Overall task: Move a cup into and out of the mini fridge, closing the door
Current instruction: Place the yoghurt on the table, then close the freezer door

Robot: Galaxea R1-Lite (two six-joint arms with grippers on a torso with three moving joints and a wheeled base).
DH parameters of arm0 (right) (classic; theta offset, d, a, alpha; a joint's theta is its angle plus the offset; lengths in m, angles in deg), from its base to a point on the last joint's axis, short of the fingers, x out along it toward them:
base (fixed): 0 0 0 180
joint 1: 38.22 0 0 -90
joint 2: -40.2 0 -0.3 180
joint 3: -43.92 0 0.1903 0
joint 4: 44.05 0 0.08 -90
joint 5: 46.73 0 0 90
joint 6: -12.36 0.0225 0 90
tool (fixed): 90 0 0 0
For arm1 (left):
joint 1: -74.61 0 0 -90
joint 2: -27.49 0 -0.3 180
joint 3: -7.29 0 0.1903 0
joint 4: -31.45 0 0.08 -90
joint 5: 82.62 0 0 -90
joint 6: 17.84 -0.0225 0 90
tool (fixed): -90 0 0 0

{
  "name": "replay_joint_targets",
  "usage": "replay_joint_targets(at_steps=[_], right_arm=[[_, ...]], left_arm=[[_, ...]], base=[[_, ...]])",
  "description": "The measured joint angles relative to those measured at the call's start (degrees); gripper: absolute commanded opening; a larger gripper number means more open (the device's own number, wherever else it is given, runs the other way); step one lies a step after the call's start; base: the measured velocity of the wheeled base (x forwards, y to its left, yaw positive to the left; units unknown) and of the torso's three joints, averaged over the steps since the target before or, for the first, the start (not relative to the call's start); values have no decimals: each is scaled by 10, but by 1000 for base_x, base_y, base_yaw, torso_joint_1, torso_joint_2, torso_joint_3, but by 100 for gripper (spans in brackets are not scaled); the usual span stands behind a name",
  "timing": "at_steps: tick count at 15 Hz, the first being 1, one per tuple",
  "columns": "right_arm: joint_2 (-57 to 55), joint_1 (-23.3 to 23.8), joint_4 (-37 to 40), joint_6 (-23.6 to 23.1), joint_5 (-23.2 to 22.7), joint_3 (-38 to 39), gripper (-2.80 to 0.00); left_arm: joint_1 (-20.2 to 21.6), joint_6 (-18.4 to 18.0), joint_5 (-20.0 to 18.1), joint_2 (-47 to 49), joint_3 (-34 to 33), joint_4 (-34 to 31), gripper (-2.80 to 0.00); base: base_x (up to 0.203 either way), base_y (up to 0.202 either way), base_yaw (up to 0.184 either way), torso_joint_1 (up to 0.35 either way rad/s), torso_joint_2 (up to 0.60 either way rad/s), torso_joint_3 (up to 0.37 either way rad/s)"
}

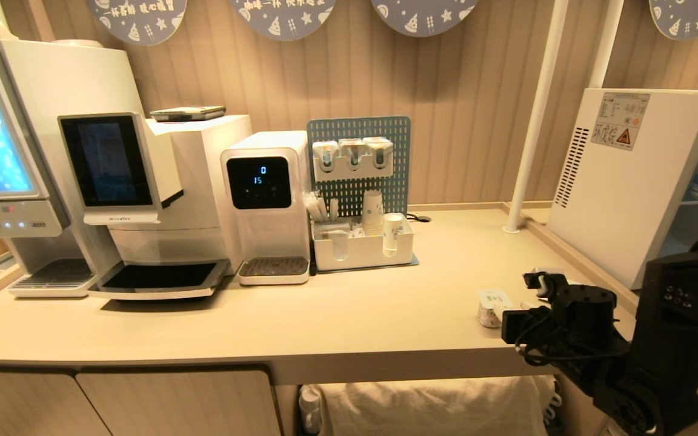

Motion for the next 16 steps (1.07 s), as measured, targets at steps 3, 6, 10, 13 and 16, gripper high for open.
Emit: replay_joint_targets(at_steps=[3, 6, 10, 13, 16], right_arm=[[72, -1, -20, 3, 0, 72, -280], [208, -2, -3, -5, 9, 132, -280], [501, -2, 172, -17, 35, 137, -280], [752, 3, 429, -18, 90, 49, -280], [968, 57, 708, -57, 187, -33, -280]], left_arm=[[0, 0, 0, 0, 0, 0, -280], [0, 0, 0, 0, 0, 0, -280], [0, 0, 0, 0, 0, 0, -280], [0, 0, 0, 0, 0, 0, -280], [0, 0, 0, 0, 0, 0, -280]], base=[[0, 0, 0, 0, 0, 0], [0, 0, 0, 0, 0, 0], [0, 0, 0, 0, 0, 0], [0, 0, 0, 0, 0, 0], [0, 0, 0, 0, 0, 0]])
